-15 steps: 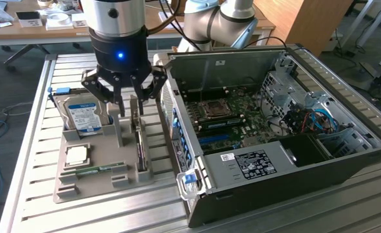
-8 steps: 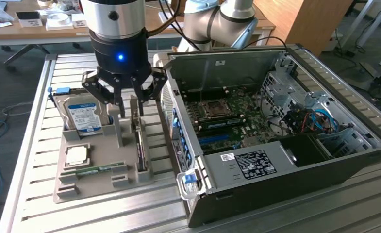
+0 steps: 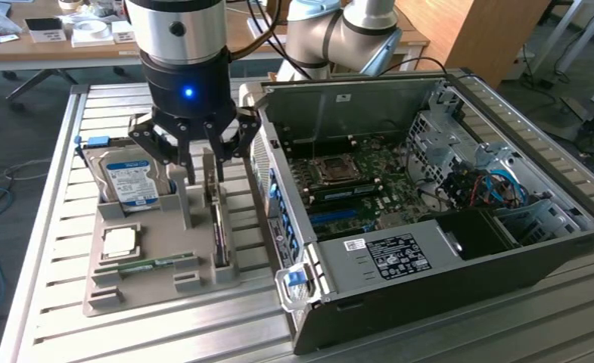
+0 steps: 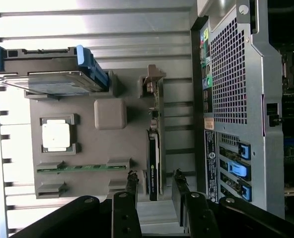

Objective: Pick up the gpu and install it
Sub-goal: 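Pick up the gpu and move the gpu toward the slot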

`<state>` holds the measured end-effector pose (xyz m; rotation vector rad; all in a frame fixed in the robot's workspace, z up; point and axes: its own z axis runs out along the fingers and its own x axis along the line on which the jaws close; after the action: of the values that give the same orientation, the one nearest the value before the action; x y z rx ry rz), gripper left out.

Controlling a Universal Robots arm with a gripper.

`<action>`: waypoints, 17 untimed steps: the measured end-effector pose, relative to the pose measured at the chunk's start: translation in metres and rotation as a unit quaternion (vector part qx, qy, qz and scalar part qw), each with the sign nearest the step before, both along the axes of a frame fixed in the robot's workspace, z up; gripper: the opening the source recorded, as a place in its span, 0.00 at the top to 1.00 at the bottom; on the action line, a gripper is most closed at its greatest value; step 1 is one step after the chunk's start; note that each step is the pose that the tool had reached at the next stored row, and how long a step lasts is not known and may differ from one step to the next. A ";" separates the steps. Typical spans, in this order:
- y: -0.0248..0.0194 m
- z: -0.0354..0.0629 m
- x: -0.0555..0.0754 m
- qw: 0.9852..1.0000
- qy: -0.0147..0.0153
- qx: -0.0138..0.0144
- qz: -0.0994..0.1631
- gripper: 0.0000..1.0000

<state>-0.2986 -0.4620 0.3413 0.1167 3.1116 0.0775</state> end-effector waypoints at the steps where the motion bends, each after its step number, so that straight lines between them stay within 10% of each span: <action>1: 0.0000 -0.0008 0.000 1.000 0.000 0.000 0.000 0.58; 17: 0.0000 -0.0081 0.000 1.000 0.000 0.000 0.000 0.58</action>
<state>-0.2985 -0.4620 0.3332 0.1167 3.1117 0.0774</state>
